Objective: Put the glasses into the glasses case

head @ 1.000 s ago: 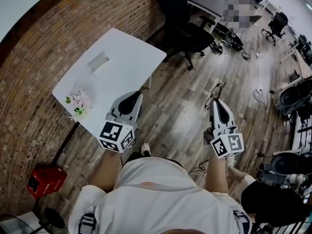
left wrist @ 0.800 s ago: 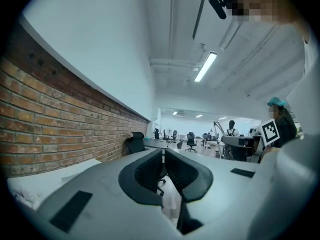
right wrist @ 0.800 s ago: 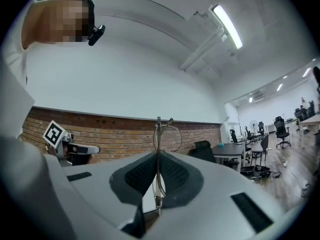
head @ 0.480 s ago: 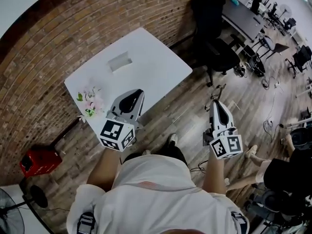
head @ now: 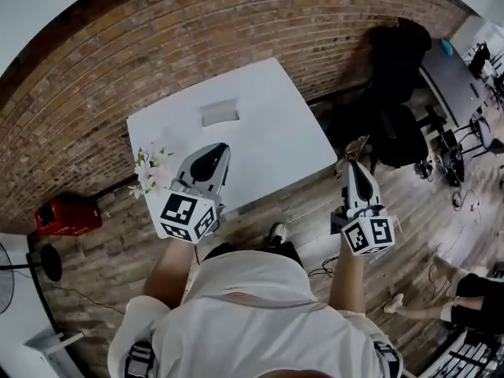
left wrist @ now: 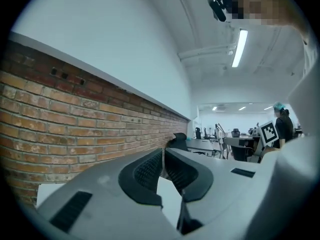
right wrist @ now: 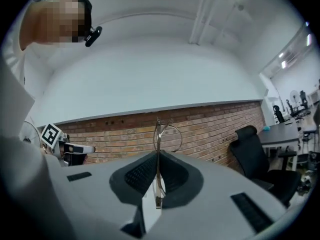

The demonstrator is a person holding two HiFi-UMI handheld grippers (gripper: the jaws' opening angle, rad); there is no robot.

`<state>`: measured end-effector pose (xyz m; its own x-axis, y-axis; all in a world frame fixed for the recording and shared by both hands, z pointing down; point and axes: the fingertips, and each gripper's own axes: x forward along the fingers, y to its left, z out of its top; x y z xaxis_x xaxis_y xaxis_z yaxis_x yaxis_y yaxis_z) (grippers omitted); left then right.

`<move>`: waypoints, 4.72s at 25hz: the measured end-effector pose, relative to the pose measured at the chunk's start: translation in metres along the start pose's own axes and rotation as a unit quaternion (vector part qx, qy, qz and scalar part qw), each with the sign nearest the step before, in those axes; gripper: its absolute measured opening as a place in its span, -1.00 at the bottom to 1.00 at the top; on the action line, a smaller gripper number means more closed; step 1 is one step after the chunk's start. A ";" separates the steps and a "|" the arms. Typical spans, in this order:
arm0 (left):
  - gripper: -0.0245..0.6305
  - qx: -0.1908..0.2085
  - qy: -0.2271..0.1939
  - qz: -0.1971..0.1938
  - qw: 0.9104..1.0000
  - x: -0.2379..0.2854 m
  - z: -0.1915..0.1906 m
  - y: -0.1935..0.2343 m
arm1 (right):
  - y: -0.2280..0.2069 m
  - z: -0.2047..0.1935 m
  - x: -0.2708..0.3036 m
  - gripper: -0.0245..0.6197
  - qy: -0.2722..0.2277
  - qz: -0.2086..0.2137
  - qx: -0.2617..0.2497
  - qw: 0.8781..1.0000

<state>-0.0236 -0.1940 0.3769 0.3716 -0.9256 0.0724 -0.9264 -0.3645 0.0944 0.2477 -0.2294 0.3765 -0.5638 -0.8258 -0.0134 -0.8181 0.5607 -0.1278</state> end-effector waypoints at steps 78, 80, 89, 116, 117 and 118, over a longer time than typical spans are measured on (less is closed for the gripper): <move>-0.85 -0.151 0.036 0.336 0.929 -0.055 -0.099 0.215 | 0.183 -0.396 0.388 -0.47 0.411 0.464 -0.476 0.624; -0.85 -0.148 0.033 0.331 0.931 -0.053 -0.094 0.214 | 0.187 -0.371 0.394 -0.47 0.387 0.455 -0.456 0.660; -0.85 -0.102 0.004 0.292 0.951 -0.026 -0.054 0.212 | 0.180 -0.159 0.401 -0.76 0.184 0.331 -0.308 0.873; -0.85 -0.008 -0.058 0.236 0.970 0.029 0.043 0.177 | 0.111 0.011 0.311 -0.77 0.035 0.272 -0.076 0.959; -0.85 -0.009 -0.057 0.237 0.970 0.029 0.042 0.177 | 0.112 0.011 0.311 -0.77 0.036 0.275 -0.076 0.958; -0.85 -0.011 -0.056 0.239 0.969 0.029 0.041 0.178 | 0.112 0.010 0.312 -0.77 0.037 0.278 -0.077 0.957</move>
<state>-0.1800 -0.2897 0.3550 -0.1090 -0.9940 0.0039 -0.9892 0.1088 0.0978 -0.0188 -0.4243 0.3480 -0.9182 -0.3947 0.0338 -0.3940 0.9187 0.0258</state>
